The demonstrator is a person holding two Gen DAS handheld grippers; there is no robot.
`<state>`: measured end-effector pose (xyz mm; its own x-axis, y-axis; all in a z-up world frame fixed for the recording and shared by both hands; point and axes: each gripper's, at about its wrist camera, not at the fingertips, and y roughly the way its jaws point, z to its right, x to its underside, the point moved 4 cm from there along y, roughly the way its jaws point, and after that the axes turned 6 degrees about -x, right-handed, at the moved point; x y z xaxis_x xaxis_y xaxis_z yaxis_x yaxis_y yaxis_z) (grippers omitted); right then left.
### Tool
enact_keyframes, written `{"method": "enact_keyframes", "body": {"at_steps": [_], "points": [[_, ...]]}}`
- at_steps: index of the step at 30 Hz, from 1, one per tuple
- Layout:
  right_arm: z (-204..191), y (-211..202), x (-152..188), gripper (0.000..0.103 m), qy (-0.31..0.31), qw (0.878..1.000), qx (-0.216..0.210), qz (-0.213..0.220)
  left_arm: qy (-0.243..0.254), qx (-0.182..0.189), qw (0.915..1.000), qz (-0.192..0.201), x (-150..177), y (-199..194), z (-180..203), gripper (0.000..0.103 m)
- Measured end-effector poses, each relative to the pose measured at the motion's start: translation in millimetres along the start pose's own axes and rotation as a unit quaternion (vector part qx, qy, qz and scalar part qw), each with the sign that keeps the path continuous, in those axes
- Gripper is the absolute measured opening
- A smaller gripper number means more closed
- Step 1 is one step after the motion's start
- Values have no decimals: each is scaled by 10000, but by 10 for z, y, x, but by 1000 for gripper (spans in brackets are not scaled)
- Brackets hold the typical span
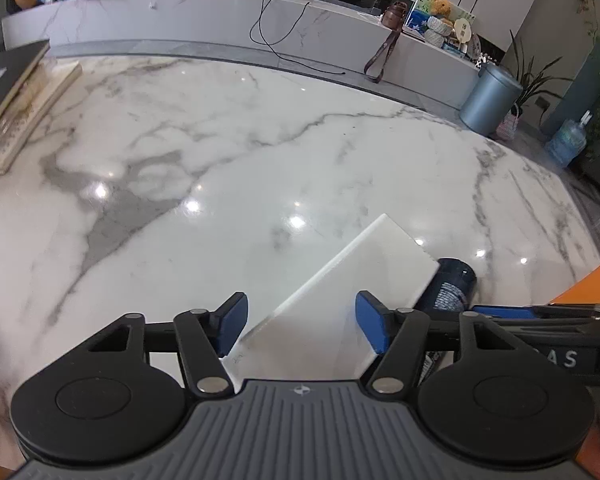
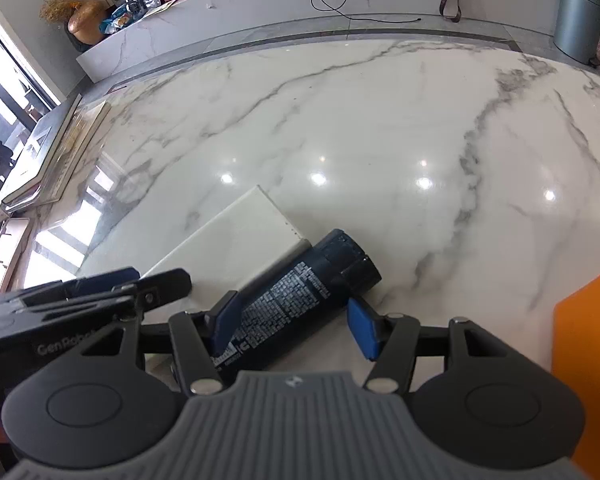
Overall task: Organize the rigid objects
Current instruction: 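Grasp the dark blue spray can with right gripper while left grasps the white rectangular box, then lift the spray can with right gripper while left lifts the white box toward the orange box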
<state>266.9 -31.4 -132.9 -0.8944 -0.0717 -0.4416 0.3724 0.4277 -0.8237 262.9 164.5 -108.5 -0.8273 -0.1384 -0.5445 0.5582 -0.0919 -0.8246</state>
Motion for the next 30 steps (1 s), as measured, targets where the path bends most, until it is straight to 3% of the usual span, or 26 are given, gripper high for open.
{"method": "enact_keyframes", "body": {"at_steps": [5,6,10,13,18,21,25,30], "points": [[-12,-98,-20,32,-311,9994,105,62,140,220,9995,-161,93,-58,57,72],[-10,-118,-22,31,-386,9991,151,39,212,264,9992,-200,113,-67,92,73],[97,-133,-20,35,-127,9998,92,-79,460,338,9980,-286,180,-92,226,78],[116,-96,24,44,145,9998,-18,-153,696,207,9971,-247,199,-102,296,85],[60,-11,102,50,95,9995,3,-291,1220,-276,9912,-431,316,-11,419,86],[67,-24,109,48,-85,9993,58,-353,1323,-415,9893,-446,347,12,437,87],[98,-82,155,45,-551,9967,366,-472,1341,-496,9889,-416,345,32,431,103],[209,-119,276,43,-988,9910,590,-681,1218,-639,9887,-595,345,105,370,103]]}}
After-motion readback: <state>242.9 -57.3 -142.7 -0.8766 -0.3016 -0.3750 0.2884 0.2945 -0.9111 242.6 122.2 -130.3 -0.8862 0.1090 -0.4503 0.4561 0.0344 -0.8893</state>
